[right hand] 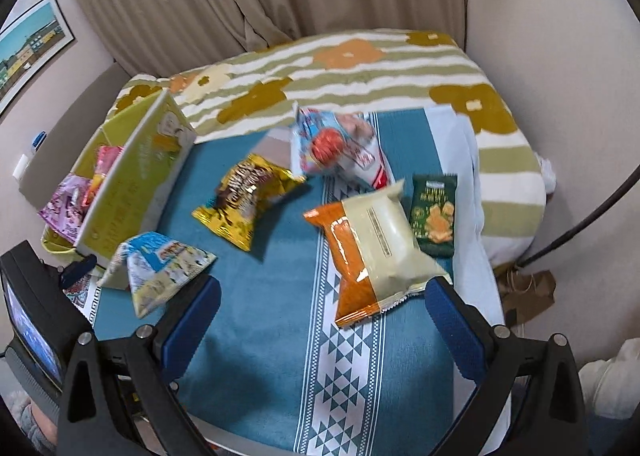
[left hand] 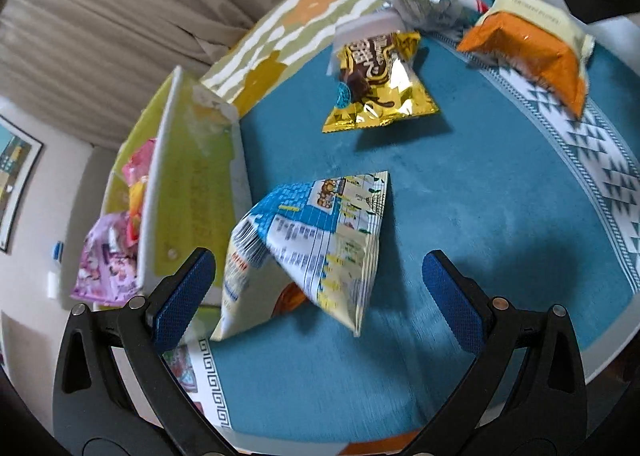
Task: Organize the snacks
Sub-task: 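Grasp the blue-white chip bag with the left gripper while the right grasps the orange-cream bread bag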
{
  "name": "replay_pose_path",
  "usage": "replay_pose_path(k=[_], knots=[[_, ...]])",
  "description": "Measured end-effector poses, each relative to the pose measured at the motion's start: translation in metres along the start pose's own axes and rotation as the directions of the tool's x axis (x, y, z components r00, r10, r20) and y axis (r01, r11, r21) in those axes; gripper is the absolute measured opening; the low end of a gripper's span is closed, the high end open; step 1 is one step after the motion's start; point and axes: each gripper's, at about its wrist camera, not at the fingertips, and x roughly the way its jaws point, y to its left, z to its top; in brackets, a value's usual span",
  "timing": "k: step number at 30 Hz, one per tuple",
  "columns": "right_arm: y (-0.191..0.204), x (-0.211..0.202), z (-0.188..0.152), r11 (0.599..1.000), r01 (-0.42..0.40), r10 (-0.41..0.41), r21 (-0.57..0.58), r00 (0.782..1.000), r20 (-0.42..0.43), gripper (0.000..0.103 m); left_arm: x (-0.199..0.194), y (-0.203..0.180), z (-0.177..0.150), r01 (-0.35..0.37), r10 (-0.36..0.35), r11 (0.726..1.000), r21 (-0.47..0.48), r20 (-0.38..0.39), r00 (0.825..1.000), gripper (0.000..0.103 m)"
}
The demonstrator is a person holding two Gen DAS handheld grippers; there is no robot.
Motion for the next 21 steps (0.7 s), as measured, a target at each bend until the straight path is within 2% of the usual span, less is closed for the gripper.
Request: replay_pose_path(k=[6, 12, 17, 21], knots=[[-0.001, 0.021, 0.006, 1.000, -0.005, 0.005, 0.014, 1.000, -0.028, 0.102, 0.026, 0.011, 0.013, 0.016, -0.016, 1.000, -0.001, -0.047, 0.999, 0.103], [-0.003, 0.045, 0.016, 0.998, 0.045, -0.047, -0.033, 0.998, -0.050, 0.102, 0.048, 0.020, 0.018, 0.067, -0.068, 0.998, -0.011, -0.093, 0.993, 0.102], [-0.007, 0.065, 0.019, 0.991, 0.107, -0.112, -0.077, 0.992, -0.063, 0.102, 0.059, 0.018, 0.021, 0.054, -0.051, 0.998, 0.032, -0.093, 0.994, 0.089], [-0.008, 0.071, 0.019, 0.986, 0.124, -0.129, -0.114, 0.991, -0.042, 0.098, 0.061, 0.017, 0.023, 0.061, -0.056, 0.997, 0.056, -0.077, 0.995, 0.083]])
